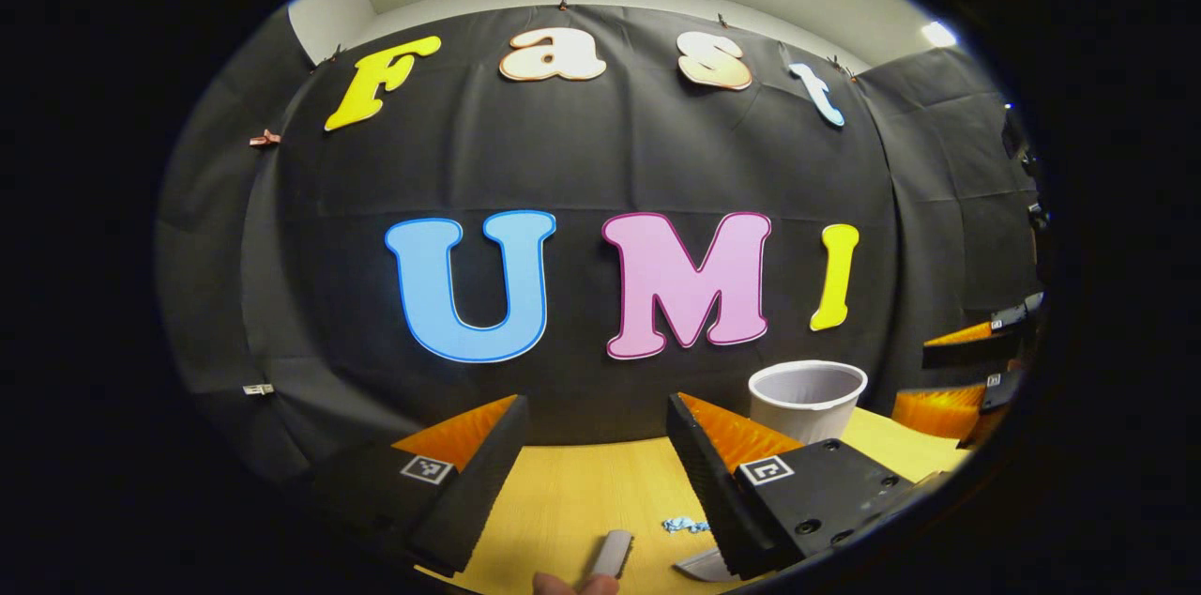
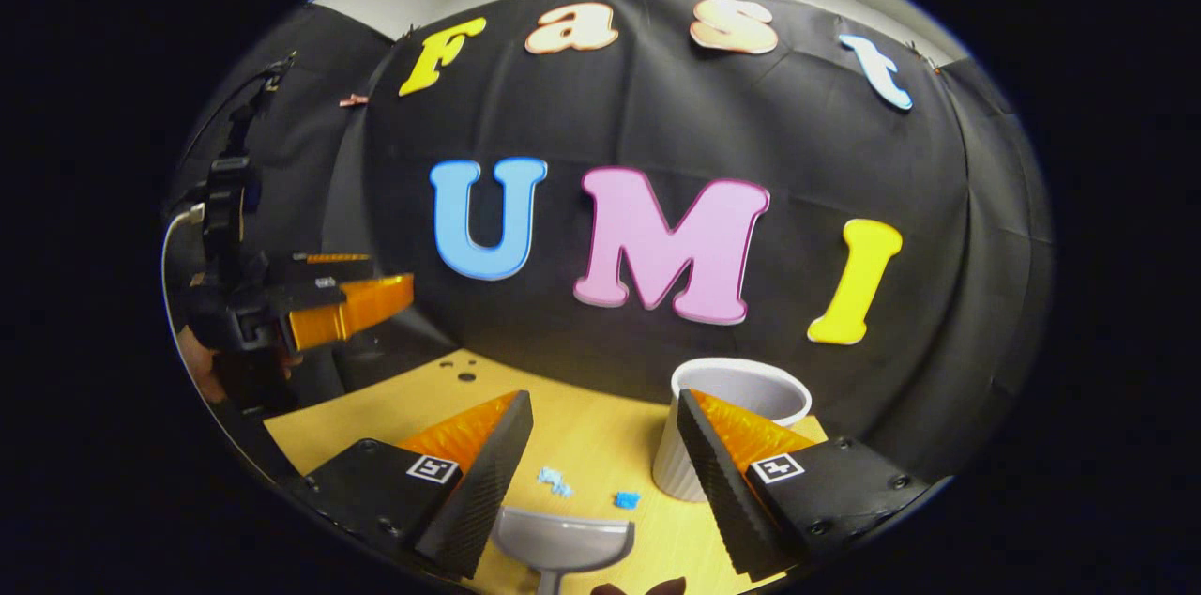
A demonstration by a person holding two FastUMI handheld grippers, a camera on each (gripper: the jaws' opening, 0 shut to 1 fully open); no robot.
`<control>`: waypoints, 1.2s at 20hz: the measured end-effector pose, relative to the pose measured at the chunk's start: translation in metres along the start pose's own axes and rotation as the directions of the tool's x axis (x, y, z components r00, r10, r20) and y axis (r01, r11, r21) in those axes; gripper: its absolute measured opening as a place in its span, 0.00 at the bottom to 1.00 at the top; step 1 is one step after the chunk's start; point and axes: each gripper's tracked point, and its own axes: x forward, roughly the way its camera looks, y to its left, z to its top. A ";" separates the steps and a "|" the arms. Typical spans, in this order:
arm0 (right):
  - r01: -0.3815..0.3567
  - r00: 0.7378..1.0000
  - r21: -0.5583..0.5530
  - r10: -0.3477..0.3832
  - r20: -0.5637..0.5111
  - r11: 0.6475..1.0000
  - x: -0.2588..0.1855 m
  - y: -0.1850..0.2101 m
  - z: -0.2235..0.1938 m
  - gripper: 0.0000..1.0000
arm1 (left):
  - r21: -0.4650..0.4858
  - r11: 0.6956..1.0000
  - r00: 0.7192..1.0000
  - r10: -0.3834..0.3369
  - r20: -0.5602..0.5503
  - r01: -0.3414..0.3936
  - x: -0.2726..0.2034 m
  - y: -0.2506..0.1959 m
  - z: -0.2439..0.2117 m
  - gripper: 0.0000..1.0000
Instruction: Pick up the small broom and dustpan from the desktop, sweep the trash into the dustpan with the broom, and then empty the trash into the garbage bin.
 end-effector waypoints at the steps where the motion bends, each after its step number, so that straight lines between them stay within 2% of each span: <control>1: -0.007 0.999 -0.008 0.007 -0.052 1.000 -0.005 0.002 -0.016 0.97 | 0.002 1.000 1.000 -0.003 -0.007 0.003 -0.001 0.000 -0.006 0.94; 4: -0.040 0.978 -0.008 0.037 -0.205 0.999 -0.017 0.013 -0.071 0.97 | 0.019 1.000 1.000 -0.023 -0.019 0.023 -0.003 0.001 -0.017 0.95; 9: -0.065 0.897 0.026 0.070 -0.437 0.998 -0.030 0.037 -0.163 0.96 | 0.004 0.999 0.998 -0.050 -0.049 0.050 -0.008 0.005 -0.039 0.94; 14: -0.019 0.774 0.089 0.071 -0.629 0.996 -0.033 0.049 -0.246 0.95 | 0.006 0.998 0.997 -0.057 -0.049 0.058 -0.013 0.027 -0.046 0.94; 20: 0.103 0.585 0.151 0.063 -0.809 0.983 -0.029 0.054 -0.337 0.90 | 0.008 0.998 0.996 -0.069 -0.050 0.070 -0.020 0.059 -0.059 0.94; 22: 0.121 0.540 0.142 0.055 -0.840 0.982 -0.023 0.055 -0.356 0.88 | -0.008 0.997 0.995 -0.081 -0.058 0.080 -0.024 0.069 -0.064 0.94; 24: 0.132 0.518 0.136 0.048 -0.854 0.982 -0.013 0.061 -0.362 0.84 | -0.024 0.996 0.994 -0.087 -0.062 0.086 -0.025 0.079 -0.069 0.94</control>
